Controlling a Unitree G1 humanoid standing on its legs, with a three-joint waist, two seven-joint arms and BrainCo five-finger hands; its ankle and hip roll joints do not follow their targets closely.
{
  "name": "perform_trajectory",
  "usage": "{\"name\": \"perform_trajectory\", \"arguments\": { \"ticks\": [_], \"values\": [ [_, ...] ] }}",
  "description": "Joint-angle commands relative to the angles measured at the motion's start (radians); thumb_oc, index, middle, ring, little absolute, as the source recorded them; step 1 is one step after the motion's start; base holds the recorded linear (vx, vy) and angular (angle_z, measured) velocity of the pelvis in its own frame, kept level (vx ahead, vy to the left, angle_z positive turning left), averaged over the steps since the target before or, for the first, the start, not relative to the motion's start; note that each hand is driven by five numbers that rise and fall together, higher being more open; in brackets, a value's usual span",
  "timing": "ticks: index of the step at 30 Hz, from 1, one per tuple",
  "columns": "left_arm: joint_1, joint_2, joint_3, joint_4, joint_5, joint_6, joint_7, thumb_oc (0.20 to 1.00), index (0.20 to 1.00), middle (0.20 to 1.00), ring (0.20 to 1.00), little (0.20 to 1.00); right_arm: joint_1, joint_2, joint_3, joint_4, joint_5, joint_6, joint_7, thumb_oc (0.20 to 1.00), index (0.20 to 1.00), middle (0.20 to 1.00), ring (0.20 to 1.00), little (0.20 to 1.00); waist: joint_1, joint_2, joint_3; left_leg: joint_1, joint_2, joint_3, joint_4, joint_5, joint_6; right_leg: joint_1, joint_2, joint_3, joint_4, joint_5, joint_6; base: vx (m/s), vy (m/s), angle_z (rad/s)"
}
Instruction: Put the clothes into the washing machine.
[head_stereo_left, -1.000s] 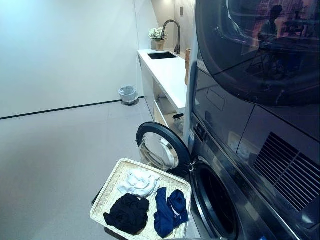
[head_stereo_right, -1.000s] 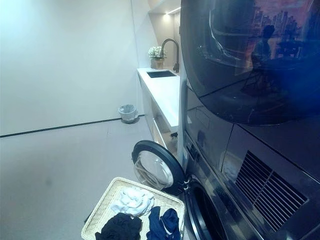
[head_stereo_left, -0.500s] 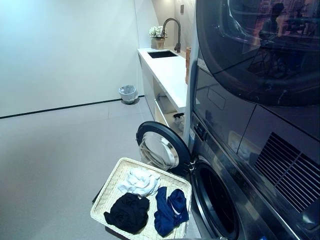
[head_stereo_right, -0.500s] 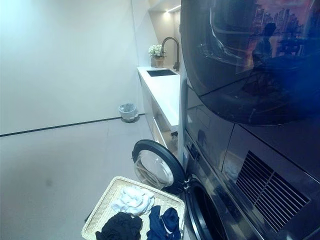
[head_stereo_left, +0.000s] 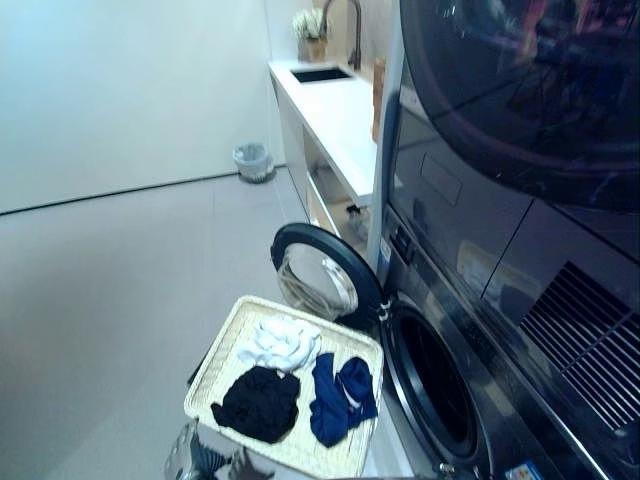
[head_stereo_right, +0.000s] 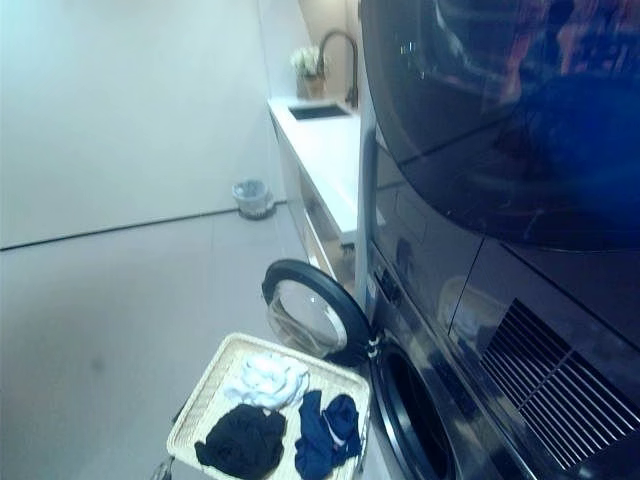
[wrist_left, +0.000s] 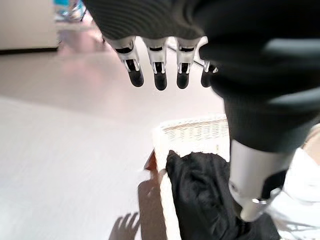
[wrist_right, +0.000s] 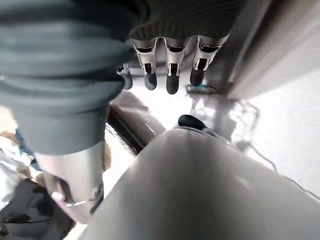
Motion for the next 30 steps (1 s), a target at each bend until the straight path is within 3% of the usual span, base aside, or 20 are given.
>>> {"name": "perform_trajectory", "arguments": {
  "ticks": [1,9,19,22,30],
  "values": [
    [-0.156,0.026,0.009,0.025,-0.026,-0.013,0.078,1.0,1.0,1.0,1.0,1.0,-0.124,0.008,0.054,-0.002,0.054,-0.05,-0.01,1.0,1.0,1.0,1.0,1.0,-0.032,-0.05,0.116,-0.015,-0.109,0.063,0.035,-0.036,0.076,-0.009,-0.025,0.064,0.024,0.007,0.057,-0.16,0.132,-0.16],
    [-0.333,0.077,0.003,0.031,-0.061,0.001,0.095,1.0,1.0,1.0,1.0,1.0,-0.266,0.009,0.069,-0.044,0.146,-0.067,-0.034,1.0,1.0,1.0,1.0,1.0,-0.067,-0.059,0.245,-0.142,-0.123,0.099,0.097,-0.03,0.076,-0.14,-0.027,0.115,0.045,0.042,0.059,-0.1,0.086,-0.26],
    [-0.543,0.137,-0.012,0.066,-0.152,0.076,-0.057,1.0,1.0,1.0,1.0,1.0,-0.409,0.023,0.114,-0.11,0.165,-0.03,-0.069,1.0,1.0,1.0,1.0,1.0,-0.107,-0.091,0.361,-0.335,-0.136,0.151,0.204,-0.026,0.06,-0.345,-0.023,0.138,0.088,0.086,0.06,-0.07,0.045,-0.17],
    [-0.585,0.139,-0.03,0.077,-0.178,0.136,-0.096,1.0,1.0,1.0,1.0,1.0,-0.427,0.015,0.123,-0.118,0.156,-0.029,-0.073,1.0,1.0,1.0,1.0,1.0,-0.123,-0.098,0.361,-0.404,-0.138,0.159,0.246,-0.029,0.051,-0.411,-0.025,0.133,0.094,0.099,0.059,-0.05,0.038,-0.07],
    [-0.693,0.182,-0.1,0.112,-0.219,0.397,-0.218,1.0,1.0,1.0,1.0,1.0,-0.487,-0.049,0.158,-0.211,0.215,-0.051,-0.068,1.0,1.0,1.0,1.0,1.0,-0.169,-0.107,0.361,-0.6,-0.13,0.178,0.305,-0.017,0.034,-0.615,-0.021,0.125,0.112,0.143,0.054,-0.05,0.037,-0.07]
  ]
}}
